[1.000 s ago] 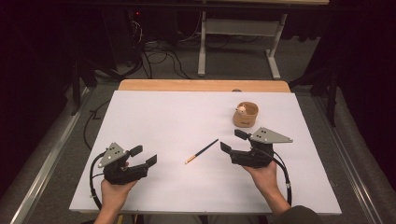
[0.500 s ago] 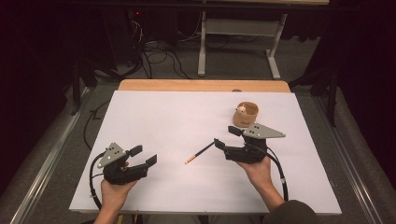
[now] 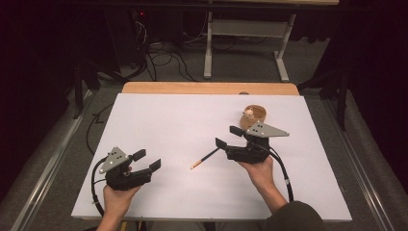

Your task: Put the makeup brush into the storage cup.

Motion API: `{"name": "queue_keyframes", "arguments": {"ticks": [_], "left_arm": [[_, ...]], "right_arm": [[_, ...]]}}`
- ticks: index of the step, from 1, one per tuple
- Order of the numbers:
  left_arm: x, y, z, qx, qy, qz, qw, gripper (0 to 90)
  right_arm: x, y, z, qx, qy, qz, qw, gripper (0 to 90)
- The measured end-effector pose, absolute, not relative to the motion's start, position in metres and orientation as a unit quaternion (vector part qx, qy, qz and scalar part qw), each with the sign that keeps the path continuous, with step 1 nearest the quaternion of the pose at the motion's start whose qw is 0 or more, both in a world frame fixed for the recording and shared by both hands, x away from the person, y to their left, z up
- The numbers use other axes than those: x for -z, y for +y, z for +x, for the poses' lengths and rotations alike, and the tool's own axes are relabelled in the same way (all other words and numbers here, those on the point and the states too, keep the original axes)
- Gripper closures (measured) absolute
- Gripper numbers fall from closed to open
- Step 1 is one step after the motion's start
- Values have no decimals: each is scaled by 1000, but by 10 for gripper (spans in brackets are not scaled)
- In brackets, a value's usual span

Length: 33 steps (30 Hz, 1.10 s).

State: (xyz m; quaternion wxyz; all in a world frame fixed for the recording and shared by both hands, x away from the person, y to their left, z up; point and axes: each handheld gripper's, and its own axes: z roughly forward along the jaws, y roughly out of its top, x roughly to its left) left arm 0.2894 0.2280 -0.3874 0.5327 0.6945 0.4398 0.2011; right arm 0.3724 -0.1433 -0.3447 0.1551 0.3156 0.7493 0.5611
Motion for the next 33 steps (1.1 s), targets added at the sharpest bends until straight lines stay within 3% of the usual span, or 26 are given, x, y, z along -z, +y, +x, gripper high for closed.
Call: {"name": "queue_keyframes", "arguments": {"ticks": [18,33], "left_arm": [[387,227,290,-201,441,696,531,295],[387,227,290,-201,440,698,528,299]], "right_arm": [[341,-124,383,-556,754,322,137,298],[337,-106,394,-551,761,316,133,241]]}}
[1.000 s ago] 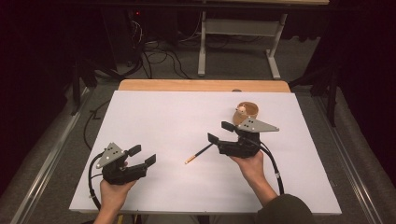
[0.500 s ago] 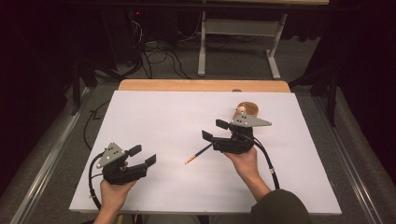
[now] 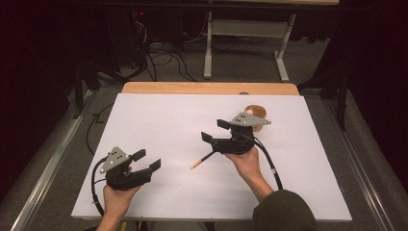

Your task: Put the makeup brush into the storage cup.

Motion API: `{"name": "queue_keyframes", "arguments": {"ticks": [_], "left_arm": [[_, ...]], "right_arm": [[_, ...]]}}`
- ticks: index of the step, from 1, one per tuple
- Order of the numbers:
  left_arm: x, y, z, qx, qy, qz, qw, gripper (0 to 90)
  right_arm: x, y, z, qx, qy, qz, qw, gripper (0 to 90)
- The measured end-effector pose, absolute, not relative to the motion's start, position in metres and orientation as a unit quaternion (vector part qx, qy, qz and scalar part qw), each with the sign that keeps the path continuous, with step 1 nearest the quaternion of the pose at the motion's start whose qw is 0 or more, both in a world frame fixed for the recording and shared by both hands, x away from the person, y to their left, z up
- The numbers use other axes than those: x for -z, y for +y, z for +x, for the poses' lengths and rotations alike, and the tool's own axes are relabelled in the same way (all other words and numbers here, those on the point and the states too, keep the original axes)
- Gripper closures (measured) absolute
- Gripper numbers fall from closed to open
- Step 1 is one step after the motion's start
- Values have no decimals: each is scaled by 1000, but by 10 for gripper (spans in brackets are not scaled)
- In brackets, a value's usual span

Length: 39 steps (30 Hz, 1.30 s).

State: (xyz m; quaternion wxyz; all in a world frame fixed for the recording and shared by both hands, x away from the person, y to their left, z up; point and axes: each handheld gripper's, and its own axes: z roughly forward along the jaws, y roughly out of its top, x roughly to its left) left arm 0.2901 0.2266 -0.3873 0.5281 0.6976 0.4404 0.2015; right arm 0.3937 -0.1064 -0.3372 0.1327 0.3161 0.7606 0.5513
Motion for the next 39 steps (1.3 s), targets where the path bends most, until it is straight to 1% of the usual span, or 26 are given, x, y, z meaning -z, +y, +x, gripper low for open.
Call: {"name": "queue_keyframes", "arguments": {"ticks": [15,28,36,39], "left_arm": [[388,226,291,-200,440,698,528,298],[387,227,290,-200,441,695,531,299],[386,228,290,-198,443,696,530,301],[387,228,290,-197,443,696,529,301]], "right_arm": [[332,-102,401,-558,752,329,123,247],[330,-89,411,-557,754,323,130,251],[328,-84,414,-522,778,324,131,260],[327,-82,415,-497,796,316,141,259]]}}
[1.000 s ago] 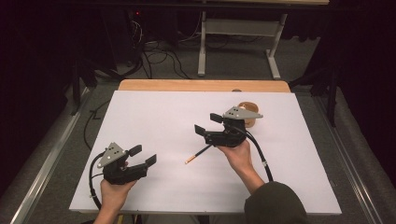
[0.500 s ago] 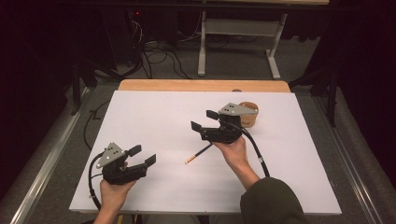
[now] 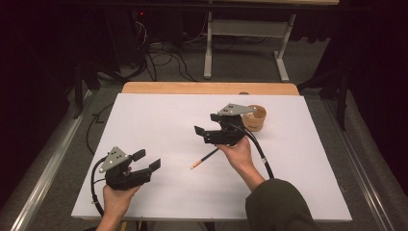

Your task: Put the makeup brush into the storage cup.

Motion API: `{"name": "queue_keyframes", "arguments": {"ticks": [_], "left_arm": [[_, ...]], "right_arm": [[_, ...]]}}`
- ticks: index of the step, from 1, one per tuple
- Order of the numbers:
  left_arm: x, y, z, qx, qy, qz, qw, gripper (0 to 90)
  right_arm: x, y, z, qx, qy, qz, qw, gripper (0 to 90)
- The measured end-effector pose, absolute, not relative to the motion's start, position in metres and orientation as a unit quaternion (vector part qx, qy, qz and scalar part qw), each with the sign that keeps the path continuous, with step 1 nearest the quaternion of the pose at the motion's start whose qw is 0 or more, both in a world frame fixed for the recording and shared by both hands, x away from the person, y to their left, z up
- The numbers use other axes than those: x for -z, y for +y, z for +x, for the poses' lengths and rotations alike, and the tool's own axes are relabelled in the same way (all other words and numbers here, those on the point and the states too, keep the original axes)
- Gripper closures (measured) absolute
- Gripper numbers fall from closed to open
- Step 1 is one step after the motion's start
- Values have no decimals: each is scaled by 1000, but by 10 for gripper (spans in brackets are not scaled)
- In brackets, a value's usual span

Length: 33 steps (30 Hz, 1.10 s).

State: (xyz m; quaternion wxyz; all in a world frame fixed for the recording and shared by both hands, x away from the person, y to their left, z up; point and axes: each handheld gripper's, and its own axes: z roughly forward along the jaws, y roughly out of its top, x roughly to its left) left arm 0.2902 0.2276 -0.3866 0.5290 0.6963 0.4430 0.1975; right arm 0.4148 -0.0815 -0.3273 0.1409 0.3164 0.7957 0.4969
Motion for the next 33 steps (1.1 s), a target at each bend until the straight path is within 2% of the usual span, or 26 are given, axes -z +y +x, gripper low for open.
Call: {"name": "queue_keyframes", "arguments": {"ticks": [11,33], "left_arm": [[387,227,291,-193,445,699,526,303],[387,226,291,-192,444,702,523,305]], "right_arm": [[331,-78,414,-407,848,295,170,255],[326,-76,416,-364,877,277,144,254]]}}
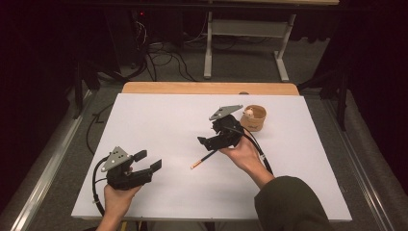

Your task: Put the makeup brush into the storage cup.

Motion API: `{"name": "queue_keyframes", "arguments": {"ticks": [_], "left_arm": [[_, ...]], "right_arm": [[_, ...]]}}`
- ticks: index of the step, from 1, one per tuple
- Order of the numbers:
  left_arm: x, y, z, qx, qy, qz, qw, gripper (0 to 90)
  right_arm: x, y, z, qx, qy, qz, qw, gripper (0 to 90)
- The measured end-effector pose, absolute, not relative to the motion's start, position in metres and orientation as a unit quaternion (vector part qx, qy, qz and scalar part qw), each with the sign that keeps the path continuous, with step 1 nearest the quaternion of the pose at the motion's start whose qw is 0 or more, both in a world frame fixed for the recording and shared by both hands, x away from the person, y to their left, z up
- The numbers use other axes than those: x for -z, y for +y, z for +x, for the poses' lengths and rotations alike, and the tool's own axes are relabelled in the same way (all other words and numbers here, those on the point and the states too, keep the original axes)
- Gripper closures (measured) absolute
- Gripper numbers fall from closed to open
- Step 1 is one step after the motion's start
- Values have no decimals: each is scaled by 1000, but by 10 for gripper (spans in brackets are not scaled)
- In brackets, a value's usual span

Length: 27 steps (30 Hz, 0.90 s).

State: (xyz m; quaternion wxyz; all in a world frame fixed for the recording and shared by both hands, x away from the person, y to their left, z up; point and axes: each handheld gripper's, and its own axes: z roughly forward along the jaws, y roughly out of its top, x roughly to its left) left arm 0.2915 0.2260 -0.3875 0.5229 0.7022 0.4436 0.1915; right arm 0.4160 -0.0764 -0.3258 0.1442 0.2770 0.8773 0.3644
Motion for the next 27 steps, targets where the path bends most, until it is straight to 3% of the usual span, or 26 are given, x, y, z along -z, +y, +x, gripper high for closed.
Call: {"name": "queue_keyframes", "arguments": {"ticks": [18,21,27], "left_arm": [[388,225,292,-190,443,703,523,305],[388,225,292,-189,443,704,523,305],[388,226,291,-190,444,703,523,306]], "right_arm": [[319,-78,421,-319,902,261,129,280],[317,-80,420,-326,902,252,130,340],[313,-82,421,-327,903,254,117,359]]}}
